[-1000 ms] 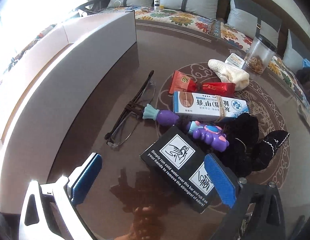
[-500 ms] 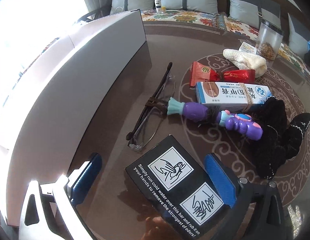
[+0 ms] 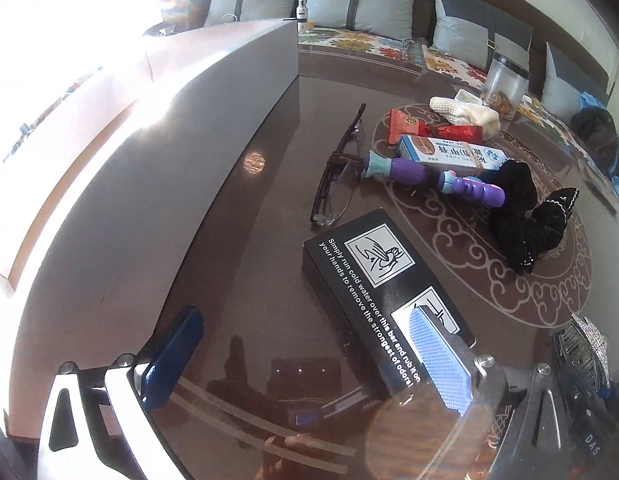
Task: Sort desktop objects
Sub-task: 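Grasp the black soap-bar box with the left tool while the right tool holds the bow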
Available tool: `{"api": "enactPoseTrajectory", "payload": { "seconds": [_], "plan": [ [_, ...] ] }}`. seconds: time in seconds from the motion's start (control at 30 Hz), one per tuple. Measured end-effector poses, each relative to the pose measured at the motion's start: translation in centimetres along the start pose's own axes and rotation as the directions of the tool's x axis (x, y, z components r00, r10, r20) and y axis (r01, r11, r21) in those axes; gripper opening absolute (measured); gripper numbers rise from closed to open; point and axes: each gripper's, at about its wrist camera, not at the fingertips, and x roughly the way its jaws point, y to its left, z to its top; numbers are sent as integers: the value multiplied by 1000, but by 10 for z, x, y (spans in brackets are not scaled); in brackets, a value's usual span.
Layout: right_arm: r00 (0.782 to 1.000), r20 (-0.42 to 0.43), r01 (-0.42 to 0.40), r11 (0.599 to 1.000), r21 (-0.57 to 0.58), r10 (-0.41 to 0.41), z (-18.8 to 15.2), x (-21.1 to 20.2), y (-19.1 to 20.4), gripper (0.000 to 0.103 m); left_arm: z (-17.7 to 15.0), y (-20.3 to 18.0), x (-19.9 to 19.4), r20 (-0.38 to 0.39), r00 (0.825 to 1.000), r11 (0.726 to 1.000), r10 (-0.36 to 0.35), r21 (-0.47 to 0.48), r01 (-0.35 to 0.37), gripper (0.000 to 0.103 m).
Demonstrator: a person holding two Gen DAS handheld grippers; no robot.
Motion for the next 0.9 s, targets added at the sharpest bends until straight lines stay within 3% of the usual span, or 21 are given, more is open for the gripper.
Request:
{"api": "enactPoseTrajectory", "payload": {
  "seconds": [0.13,0.23,0.33,0.4,0.5,0.6,0.77,0.8,0.83,0.87,0.9],
  "plan": [
    [1000,0,10,1000,-11,-10,-2,0,3,72,10,-7,-3,-14,1000,998,-20,-56,19,103],
    [1000,2,9,1000,-27,-9,-2,1,9,73,27,-26,7,-21,999,995,46,-90,-48,103],
    [1000,6,14,999,-46,-14,-2,2,14,73,30,-39,32,-102,986,985,132,-94,-142,103],
    [1000,7,12,999,-50,-12,-3,1,13,73,22,-37,36,-109,989,988,103,-100,-114,103],
    [1000,11,11,1000,-28,-11,-2,-1,7,73,5,-32,40,-99,988,992,115,-46,-120,103],
    [1000,8,-5,1000,5,5,1,1,1,76,0,-17,43,-66,997,998,30,-57,-34,103],
    [1000,21,1,999,-46,0,4,5,9,76,7,-18,48,-68,997,997,-29,71,34,103],
    [999,34,-5,998,-65,7,5,4,12,74,7,-18,46,-63,997,994,-44,94,50,94],
    [999,48,-9,997,-83,13,6,3,15,59,6,-21,42,-37,997,990,-65,126,69,80],
    [998,55,6,995,-102,-1,7,2,17,48,4,-24,35,-12,997,982,-82,169,83,58],
    [999,54,6,993,-114,0,8,1,18,48,2,-28,33,-6,997,975,-74,209,73,58]
  ]
}}
